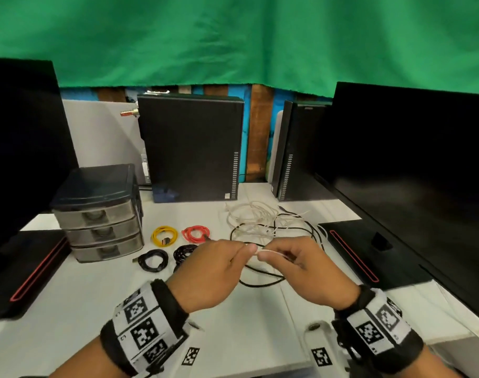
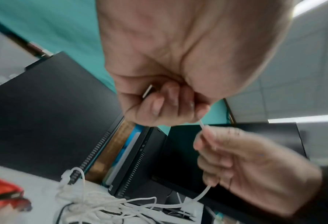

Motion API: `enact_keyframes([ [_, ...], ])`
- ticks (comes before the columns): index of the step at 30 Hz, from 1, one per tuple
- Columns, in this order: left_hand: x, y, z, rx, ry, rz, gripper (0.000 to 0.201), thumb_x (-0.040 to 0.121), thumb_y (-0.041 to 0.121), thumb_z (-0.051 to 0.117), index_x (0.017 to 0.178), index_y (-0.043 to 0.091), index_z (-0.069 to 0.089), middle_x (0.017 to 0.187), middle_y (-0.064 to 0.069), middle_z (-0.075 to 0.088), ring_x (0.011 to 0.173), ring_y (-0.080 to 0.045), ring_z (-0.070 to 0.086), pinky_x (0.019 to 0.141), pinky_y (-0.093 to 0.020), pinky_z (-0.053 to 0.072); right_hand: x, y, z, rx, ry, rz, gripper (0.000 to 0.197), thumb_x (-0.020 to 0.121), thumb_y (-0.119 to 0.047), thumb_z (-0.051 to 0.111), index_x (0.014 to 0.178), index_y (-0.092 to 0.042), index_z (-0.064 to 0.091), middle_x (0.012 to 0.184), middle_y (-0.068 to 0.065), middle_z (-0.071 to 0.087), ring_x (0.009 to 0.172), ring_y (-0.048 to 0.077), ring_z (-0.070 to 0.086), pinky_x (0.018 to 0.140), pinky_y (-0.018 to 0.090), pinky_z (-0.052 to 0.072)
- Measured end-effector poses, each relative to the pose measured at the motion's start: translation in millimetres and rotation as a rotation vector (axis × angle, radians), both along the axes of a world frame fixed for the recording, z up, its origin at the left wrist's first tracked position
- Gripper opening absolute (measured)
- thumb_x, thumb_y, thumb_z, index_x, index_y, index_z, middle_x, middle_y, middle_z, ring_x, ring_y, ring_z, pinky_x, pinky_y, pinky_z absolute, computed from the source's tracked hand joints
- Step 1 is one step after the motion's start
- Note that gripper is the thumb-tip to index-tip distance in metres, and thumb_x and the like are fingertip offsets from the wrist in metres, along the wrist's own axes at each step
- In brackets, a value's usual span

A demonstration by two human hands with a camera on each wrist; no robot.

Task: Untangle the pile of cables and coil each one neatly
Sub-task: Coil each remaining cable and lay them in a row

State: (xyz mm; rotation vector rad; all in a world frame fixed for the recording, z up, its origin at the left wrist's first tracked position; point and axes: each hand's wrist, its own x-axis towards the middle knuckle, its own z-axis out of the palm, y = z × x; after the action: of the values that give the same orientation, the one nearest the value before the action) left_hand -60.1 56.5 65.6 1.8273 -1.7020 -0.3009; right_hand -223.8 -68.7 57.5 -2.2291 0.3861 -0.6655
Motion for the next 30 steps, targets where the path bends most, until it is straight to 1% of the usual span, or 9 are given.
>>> enact_keyframes([
  [4,15,14,30,-0.104,0.716,0.046,0.047,0.101,0.047,0.042,0.061,0.021,0.04,0.055,0.009,0.028,0.049,-0.008,0.024,0.049,-0.024,0.021,-10,-24,4,0.103,-0.089,-0.147,0.02,0.095,-0.038,0.058,0.1,-0.035,0.077,0.062,-0.004,0.055,0.062,0.02,0.049,0.068,0.043,0.051],
  [8,19,24,59,-0.269,1.276,-0.049,0.035,0.097,0.039,0.046,0.07,0.018,0.05,0.058,0.005,0.029,0.048,-0.008,0.028,0.047,-0.023,0.027,-9,-27,-12,0.156,-0.018,-0.144,0.03,0.102,-0.03,0.051,0.091,-0.047,0.074,0.06,-0.014,0.051,0.076,0.005,0.066,0.076,0.019,0.048],
  [10,15,21,60,-0.363,1.366,-0.024,0.035,0.101,0.036,0.042,0.075,0.016,0.052,0.059,0.003,0.043,0.056,-0.01,0.052,0.058,-0.024,0.05,-4,-10,-20,0.107,0.184,-0.038,0.027,0.101,-0.043,0.048,0.107,-0.038,0.074,0.088,-0.028,0.07,0.099,-0.006,0.066,0.09,0.021,0.054],
  [12,13,16,56,-0.427,1.452,-0.013,0.036,0.105,0.032,0.038,0.08,0.012,0.054,0.075,-0.004,0.068,0.089,-0.019,0.073,0.085,-0.033,0.06,2,13,-29,-0.024,0.322,0.075,0.037,0.1,-0.054,0.047,0.12,-0.034,0.071,0.123,-0.023,0.067,0.116,0.002,0.064,0.102,0.034,0.052],
  [16,15,8,41,-0.416,1.201,0.05,0.035,0.108,0.026,0.035,0.087,0.009,0.057,0.115,-0.006,0.075,0.115,-0.018,0.067,0.105,-0.035,0.048,3,52,-11,-0.185,0.304,0.248,0.032,0.102,-0.046,0.049,0.126,-0.036,0.067,0.112,-0.027,0.071,0.094,-0.002,0.068,0.091,0.025,0.054],
  [19,19,6,23,-0.414,0.451,0.154,0.033,0.107,0.021,0.042,0.09,0.017,0.071,0.102,0.016,0.075,0.102,0.001,0.068,0.093,-0.02,0.049,-9,60,25,-0.176,0.18,0.226,0.025,0.104,-0.032,0.053,0.113,-0.022,0.074,0.072,-0.035,0.061,0.068,-0.007,0.058,0.069,0.009,0.041],
  [21,17,7,14,-0.272,0.259,0.051,0.035,0.107,0.025,0.043,0.09,0.021,0.073,0.09,0.014,0.074,0.089,-0.002,0.069,0.082,-0.022,0.051,-18,52,46,-0.14,0.025,0.133,0.023,0.103,-0.028,0.054,0.103,-0.019,0.075,0.072,-0.017,0.064,0.066,-0.001,0.057,0.064,0.014,0.04],
  [26,-8,17,25,-0.007,0.737,-0.269,0.047,0.097,0.048,0.041,0.092,0.016,0.074,0.061,-0.004,0.068,0.055,-0.018,0.064,0.072,-0.029,0.054,-20,12,45,0.034,-0.301,-0.189,0.014,0.091,-0.026,0.063,0.092,-0.025,0.077,0.083,-0.004,0.075,0.074,0.012,0.066,0.069,0.017,0.05],
  [30,-14,23,45,-0.185,1.083,-0.305,0.037,0.1,0.036,0.048,0.099,0.019,0.08,0.063,-0.004,0.068,0.065,-0.016,0.069,0.085,-0.033,0.057,-4,19,12,0.163,-0.085,-0.072,0.021,0.098,-0.028,0.057,0.097,-0.028,0.079,0.062,-0.016,0.057,0.059,0.002,0.047,0.063,0.015,0.039],
])
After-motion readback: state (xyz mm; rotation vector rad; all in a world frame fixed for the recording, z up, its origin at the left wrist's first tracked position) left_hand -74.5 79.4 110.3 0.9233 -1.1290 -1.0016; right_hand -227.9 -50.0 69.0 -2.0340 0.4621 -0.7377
